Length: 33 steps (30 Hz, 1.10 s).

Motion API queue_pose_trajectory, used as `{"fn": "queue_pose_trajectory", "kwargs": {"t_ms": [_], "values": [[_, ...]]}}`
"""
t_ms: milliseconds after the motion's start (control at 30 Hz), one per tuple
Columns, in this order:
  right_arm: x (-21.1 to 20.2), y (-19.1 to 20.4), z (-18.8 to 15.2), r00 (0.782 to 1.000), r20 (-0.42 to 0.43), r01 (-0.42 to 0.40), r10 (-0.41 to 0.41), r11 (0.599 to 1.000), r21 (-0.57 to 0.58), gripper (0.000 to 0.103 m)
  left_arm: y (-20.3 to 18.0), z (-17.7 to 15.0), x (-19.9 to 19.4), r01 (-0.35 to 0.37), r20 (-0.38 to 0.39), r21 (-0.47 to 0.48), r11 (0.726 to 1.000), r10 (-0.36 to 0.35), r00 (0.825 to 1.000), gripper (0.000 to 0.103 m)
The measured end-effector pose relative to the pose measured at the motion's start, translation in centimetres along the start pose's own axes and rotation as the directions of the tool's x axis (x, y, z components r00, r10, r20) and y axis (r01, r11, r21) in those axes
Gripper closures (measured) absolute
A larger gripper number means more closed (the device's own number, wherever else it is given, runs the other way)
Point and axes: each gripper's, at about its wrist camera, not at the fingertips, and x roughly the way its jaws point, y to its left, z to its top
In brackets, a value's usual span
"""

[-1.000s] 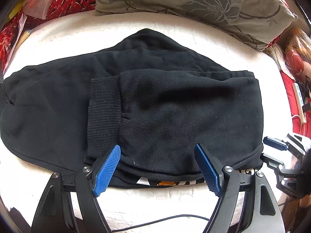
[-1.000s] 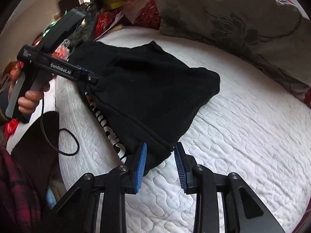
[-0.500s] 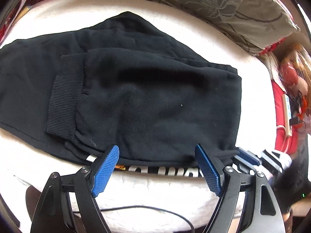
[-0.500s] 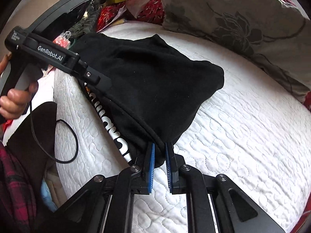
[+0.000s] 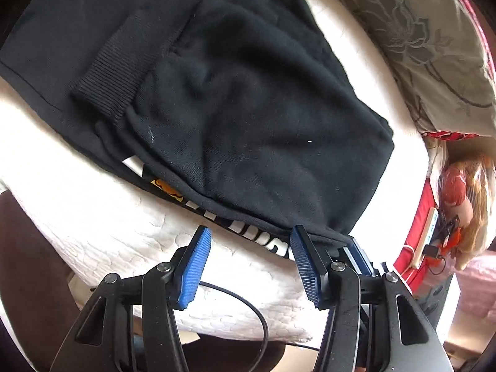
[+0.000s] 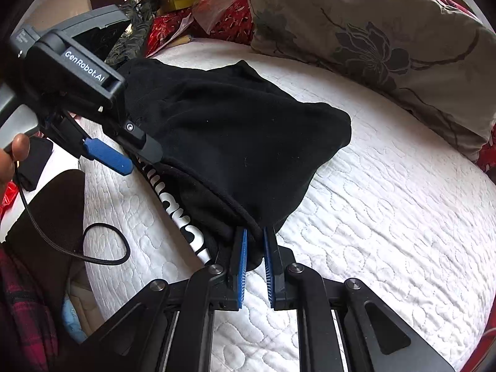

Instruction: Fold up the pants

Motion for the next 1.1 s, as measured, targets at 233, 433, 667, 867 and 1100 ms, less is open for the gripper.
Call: {"fn": "queue_pose_trajectory", "kwargs": {"t_ms": [233,433,667,867,1100], "values": [[-0.4,0.3,0.1,1.0,0.011,0.009,-0.009,1.0,-0.006,0.092,-0.2,1.8,1.0,0.055,0.011,-0.099,0.994,-0.054,0.998,0.045],[-0.4,0.5,0.1,1.0,-0.001,0.011,-0.011,0.999,-0.036,0.092,-0.4,2.5,2.1,0.031,-0.004,-0.135,0.99,-0.032,0.999,0.04],[-0.7,1.1,0.4,1.0,0.01,0.028,-0.027,0.995,-0.091,0.094,-1.9,2.4,1.1,0.004,-0.027,-0.122,0.993,-0.007,1.0,0.079],[-3.3,2.6,-1.9,0.996,0.093,0.023,-0.017,0.998,-0.059,0.094,-3.4,0.5,1.4,-0.084,0.042,0.054,0.995,0.082,0.996,0.08],[-1.6,2.3,-5.2,0.995,0.1,0.015,-0.028,0.992,0.124,0.094,-5.6,-1.0,2.4,-0.18,0.106,0.132,0.975,0.167,0.98,0.079]]}}
